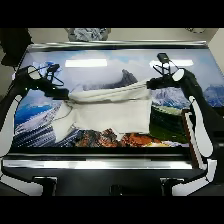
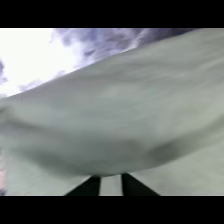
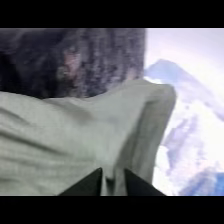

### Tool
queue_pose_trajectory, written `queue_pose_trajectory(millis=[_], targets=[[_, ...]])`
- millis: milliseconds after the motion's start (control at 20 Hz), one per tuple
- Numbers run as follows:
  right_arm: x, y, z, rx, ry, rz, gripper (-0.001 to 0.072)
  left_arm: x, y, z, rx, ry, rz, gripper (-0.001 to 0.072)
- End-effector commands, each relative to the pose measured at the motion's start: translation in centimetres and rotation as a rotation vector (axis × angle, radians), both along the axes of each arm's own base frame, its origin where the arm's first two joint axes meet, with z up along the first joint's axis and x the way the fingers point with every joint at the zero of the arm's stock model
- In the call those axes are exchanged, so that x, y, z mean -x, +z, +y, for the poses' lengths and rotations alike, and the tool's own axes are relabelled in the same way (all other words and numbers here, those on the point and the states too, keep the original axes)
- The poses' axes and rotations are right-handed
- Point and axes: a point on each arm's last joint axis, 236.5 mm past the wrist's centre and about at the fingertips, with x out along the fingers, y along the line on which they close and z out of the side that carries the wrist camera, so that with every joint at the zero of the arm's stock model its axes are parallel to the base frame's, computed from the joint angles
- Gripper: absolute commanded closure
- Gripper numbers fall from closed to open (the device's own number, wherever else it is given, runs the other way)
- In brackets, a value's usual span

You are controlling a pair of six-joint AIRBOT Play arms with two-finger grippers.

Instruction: Fold the shirts.

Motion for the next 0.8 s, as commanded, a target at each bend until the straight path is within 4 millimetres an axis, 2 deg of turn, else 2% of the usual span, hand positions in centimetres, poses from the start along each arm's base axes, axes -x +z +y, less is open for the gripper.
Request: queue_pose_trajectory(millis=[0, 50, 150, 250, 300, 400, 500, 600, 750], targets=[[1.4, 1.0, 1.4, -0.095, 0.020, 0.048, 0.0216, -0.1, 0.2, -0.2, 0.064, 0.034, 0.039, 0.0132], [2.6, 2.7, 0.2, -0.066, 0.057, 0.042, 0.0173, 0.3, 1.5, 1.2, 0.064, 0.050, 0.048, 0.0132], [6.1, 4.2, -4.3, -0.007, 0.071, 0.118, 0.0173, 2.5, 2.9, 4.3, 0.075, 0.128, 0.105, 0.0133], [12.1, 3.1, -8.3, 0.003, 0.078, 0.335, 0.0179, 6.4, 2.4, 6.5, 0.090, 0.193, 0.199, 0.0134], [15.0, 2.2, -9.5, -0.003, 0.102, 0.443, 0.0179, 8.9, 1.4, 7.3, 0.098, 0.222, 0.241, 0.0133], [19.3, 0.4, -9.9, -0.048, 0.147, 0.592, 0.0179, 14.0, -1.4, 8.2, 0.113, 0.270, 0.294, 0.0134], [21.8, -1.5, -8.8, -0.094, 0.183, 0.685, 0.0179, 18.4, -4.1, 8.9, 0.128, 0.359, 0.321, 0.0133], [23.4, -3.3, -7.3, -0.131, 0.202, 0.729, 0.0179, 20.9, -5.8, 8.4, 0.178, 0.385, 0.320, 0.0134], [24.9, -5.5, -5.7, -0.139, 0.229, 0.774, 0.0179, 22.3, -7.5, 6.8, 0.241, 0.395, 0.348, 0.0135]])
